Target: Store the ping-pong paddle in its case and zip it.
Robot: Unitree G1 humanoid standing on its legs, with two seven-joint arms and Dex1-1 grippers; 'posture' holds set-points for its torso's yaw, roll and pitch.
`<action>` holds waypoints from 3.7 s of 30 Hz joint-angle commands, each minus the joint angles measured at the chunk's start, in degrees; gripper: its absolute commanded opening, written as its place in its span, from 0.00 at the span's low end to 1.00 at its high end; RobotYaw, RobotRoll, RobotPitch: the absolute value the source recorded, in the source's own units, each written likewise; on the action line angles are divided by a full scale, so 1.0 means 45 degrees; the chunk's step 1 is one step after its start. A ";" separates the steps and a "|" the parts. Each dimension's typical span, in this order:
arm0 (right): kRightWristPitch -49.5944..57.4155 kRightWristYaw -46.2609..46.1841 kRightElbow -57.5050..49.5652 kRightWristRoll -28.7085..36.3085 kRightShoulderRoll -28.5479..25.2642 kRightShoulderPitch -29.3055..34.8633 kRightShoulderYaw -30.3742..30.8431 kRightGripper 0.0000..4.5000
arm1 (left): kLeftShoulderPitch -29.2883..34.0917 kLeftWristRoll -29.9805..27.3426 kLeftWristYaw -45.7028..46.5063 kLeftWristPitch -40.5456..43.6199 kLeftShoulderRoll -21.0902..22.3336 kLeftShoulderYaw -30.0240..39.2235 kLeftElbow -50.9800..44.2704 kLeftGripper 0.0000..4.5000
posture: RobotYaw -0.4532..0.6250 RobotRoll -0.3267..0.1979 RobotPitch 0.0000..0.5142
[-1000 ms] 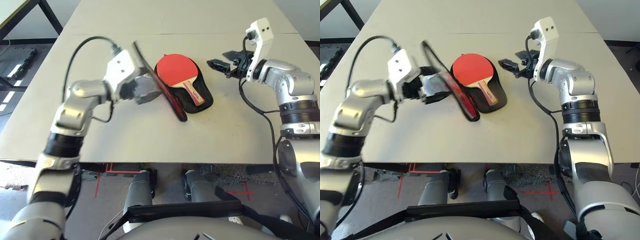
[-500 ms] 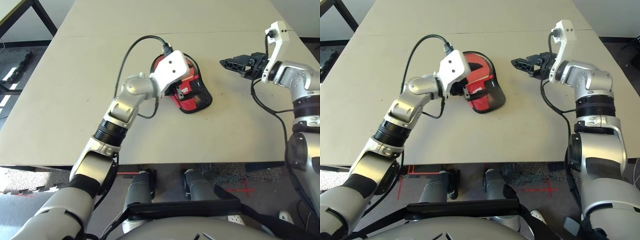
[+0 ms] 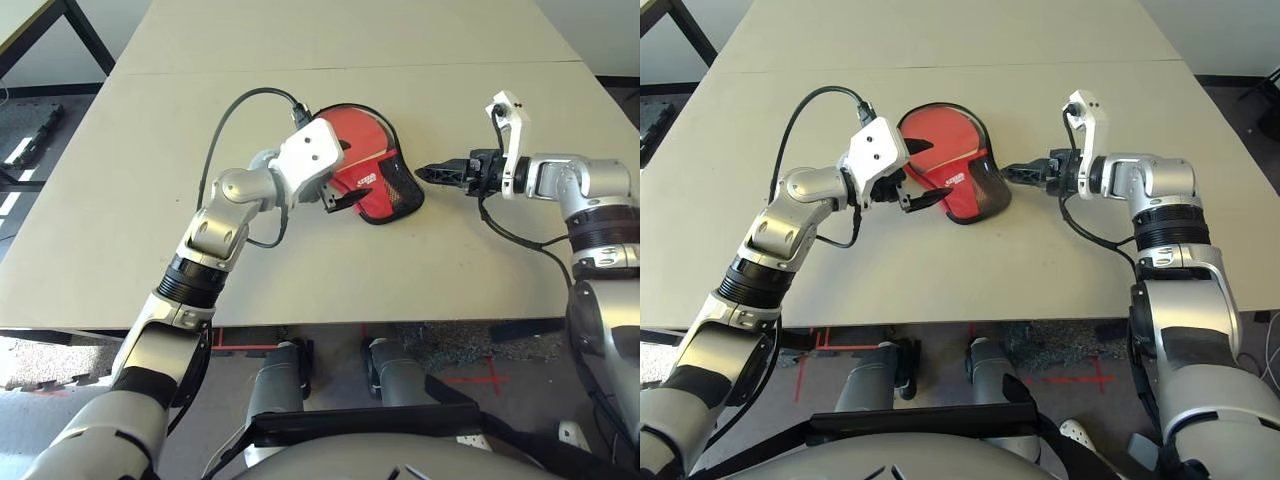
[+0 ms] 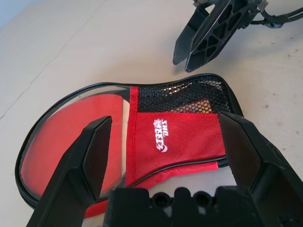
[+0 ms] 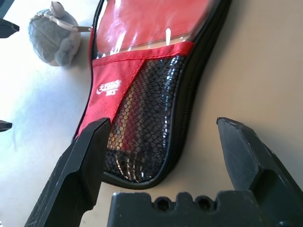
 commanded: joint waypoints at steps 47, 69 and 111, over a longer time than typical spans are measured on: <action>0.5802 -0.1131 -0.5811 0.2205 -0.1709 0.3361 -0.2247 0.00 | 0.0489 0.0356 0.0036 -0.0192 0.0064 -0.0163 -0.0033 1.00 | 0.42 0.62 0.38; 0.4540 -0.1663 -0.6013 0.2609 -0.2536 0.3193 -0.1067 0.00 | 0.0487 0.0507 0.0034 -0.0455 -0.0256 -0.0296 0.0210 1.00 | 0.40 0.62 0.38; 0.2660 0.1301 -0.0403 0.0040 -0.1724 0.1023 0.1123 0.01 | 0.0837 0.0626 0.0049 -0.0180 -0.0176 -0.0507 -0.0264 1.00 | 0.41 0.62 0.42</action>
